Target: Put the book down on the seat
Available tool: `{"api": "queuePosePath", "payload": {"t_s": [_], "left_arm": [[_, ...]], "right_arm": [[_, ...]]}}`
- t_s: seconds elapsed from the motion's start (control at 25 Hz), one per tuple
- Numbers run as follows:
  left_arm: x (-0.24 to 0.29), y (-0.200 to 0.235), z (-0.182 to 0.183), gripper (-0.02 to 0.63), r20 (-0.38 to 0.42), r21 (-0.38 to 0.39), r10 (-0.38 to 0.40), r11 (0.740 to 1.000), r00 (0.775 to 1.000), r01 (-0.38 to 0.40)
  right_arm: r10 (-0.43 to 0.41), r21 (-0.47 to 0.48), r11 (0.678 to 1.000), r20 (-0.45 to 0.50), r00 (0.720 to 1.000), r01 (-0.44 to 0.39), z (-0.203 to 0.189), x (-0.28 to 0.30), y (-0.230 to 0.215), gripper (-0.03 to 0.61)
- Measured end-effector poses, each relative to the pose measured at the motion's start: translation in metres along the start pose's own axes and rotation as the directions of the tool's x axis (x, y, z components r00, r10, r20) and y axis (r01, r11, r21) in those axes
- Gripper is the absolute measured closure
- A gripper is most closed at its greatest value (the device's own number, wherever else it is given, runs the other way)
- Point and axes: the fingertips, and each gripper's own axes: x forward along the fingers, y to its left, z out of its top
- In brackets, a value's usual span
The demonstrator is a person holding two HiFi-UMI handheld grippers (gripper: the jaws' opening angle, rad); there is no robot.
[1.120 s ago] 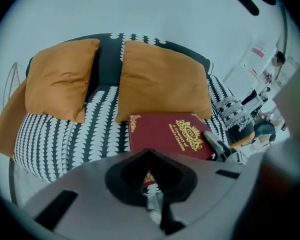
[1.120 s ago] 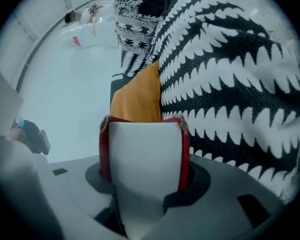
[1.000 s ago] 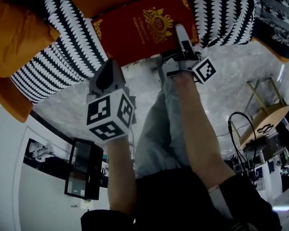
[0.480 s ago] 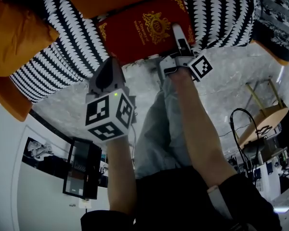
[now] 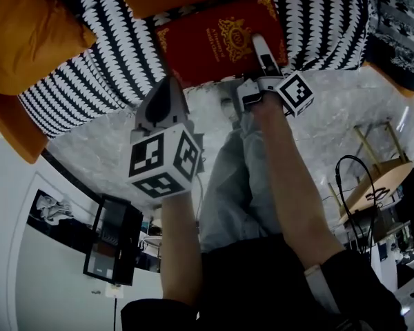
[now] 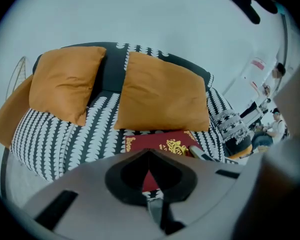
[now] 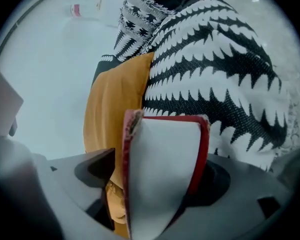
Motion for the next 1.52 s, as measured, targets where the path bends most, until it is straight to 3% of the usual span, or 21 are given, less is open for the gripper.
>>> {"api": "queuePosePath", "payload": {"t_s": [0.24,0.44,0.64,0.76,0.84,1.0,1.2,1.24,1.28,1.32,1.52], "left_arm": [[-0.015,-0.003,0.004,0.6,0.028,-0.008,0.003,1.0,1.0,-0.003],[-0.029,-0.013,0.015,0.6,0.055,-0.001,0.004,1.0,0.998,-0.004],[-0.031,-0.016,0.003,0.6,0.067,0.002,0.0,1.0,0.998,0.0],[-0.035,-0.022,0.003,0.6,0.081,0.013,-0.004,1.0,0.997,0.003],[-0.039,-0.028,0.003,0.6,0.091,0.018,-0.01,1.0,0.996,0.009],[-0.033,-0.031,-0.008,0.601,0.105,0.037,-0.016,0.999,0.994,0.012],[-0.029,-0.026,-0.018,0.6,0.11,0.042,-0.012,0.999,0.994,0.007],[-0.034,-0.029,-0.017,0.601,0.116,0.045,-0.014,0.999,0.993,0.009],[-0.039,-0.033,-0.016,0.6,0.12,0.049,-0.016,0.999,0.993,0.01],[-0.043,-0.037,-0.016,0.601,0.122,0.053,-0.017,0.999,0.992,0.011],[-0.053,-0.041,-0.015,0.6,0.136,0.052,-0.004,0.999,0.991,-0.003]], "right_arm": [[-0.201,-0.117,0.972,0.022,0.979,0.202,0.005,-0.018,-0.008,0.132],[-0.287,-0.166,0.943,0.026,0.958,0.287,0.011,-0.038,-0.004,0.13],[-0.272,-0.184,0.945,0.011,0.962,0.269,0.005,-0.058,-0.007,0.132],[-0.213,-0.231,0.951,-0.017,0.977,0.204,0.001,-0.061,0.011,0.132],[-0.17,-0.313,0.939,-0.07,0.983,0.14,-0.003,-0.064,0.026,0.132],[-0.172,-0.498,0.864,-0.143,0.975,0.08,-0.017,-0.067,0.028,0.133],[-0.188,-0.572,0.817,-0.135,0.973,0.079,-0.025,-0.068,0.031,0.14],[-0.182,-0.592,0.804,-0.143,0.973,0.063,-0.026,-0.071,0.04,0.22],[-0.179,-0.627,0.777,-0.148,0.973,0.048,-0.026,-0.076,0.05,0.376],[-0.181,-0.674,0.738,-0.151,0.972,0.033,-0.027,-0.08,0.06,0.448],[-0.188,-0.845,0.532,-0.18,0.966,-0.054,-0.046,-0.084,0.104,0.553]]}}
